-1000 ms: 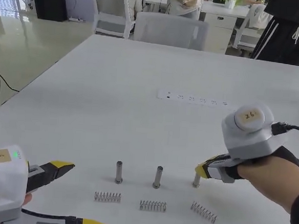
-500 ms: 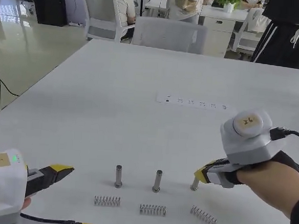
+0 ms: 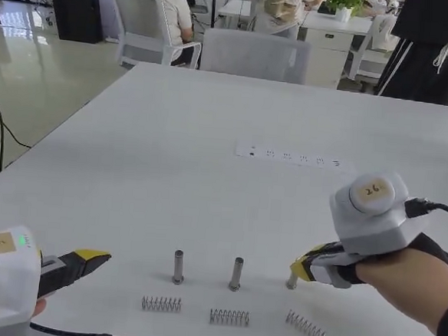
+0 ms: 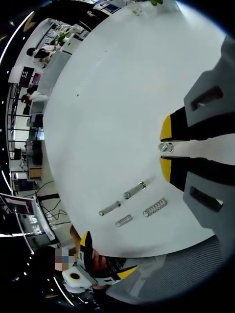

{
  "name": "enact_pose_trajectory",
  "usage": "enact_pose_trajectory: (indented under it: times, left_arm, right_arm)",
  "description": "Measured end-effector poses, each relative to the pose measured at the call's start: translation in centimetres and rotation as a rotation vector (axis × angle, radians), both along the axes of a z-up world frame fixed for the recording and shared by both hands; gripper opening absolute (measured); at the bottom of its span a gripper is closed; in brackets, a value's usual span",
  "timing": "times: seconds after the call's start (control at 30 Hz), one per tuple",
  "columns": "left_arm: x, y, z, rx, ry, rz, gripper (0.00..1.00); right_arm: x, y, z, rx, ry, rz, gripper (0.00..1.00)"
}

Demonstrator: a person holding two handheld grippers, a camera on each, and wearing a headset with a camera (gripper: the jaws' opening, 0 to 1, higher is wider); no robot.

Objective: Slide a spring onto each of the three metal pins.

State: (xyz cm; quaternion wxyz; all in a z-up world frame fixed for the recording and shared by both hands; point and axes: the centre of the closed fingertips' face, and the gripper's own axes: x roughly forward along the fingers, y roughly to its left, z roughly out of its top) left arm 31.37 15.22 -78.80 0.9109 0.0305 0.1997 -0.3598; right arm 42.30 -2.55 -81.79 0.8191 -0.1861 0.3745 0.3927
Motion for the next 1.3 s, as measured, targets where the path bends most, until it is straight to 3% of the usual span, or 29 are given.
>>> enact_pose_trajectory:
  times: [0.63,1.1,1.3]
  left_arm:
    - [0.0,0.0,0.0,-0.003,0.001,0.005,0.91]
    - [0.0,-0.2,-0.2,0.000,0.005,-0.007,0.91]
    - [-0.1,-0.2,-0.1,0.000,0.003,-0.009,0.91]
  right_arm:
    - [-1.3,-1.1,-0.6,0.001,0.007,0.007,0.18]
    - [-5.1,-1.4,-0.9,0.007,0.047,0.086,0.18]
    - [-6.6,-2.4,-2.7,-0.056,0.095,0.114,0.18]
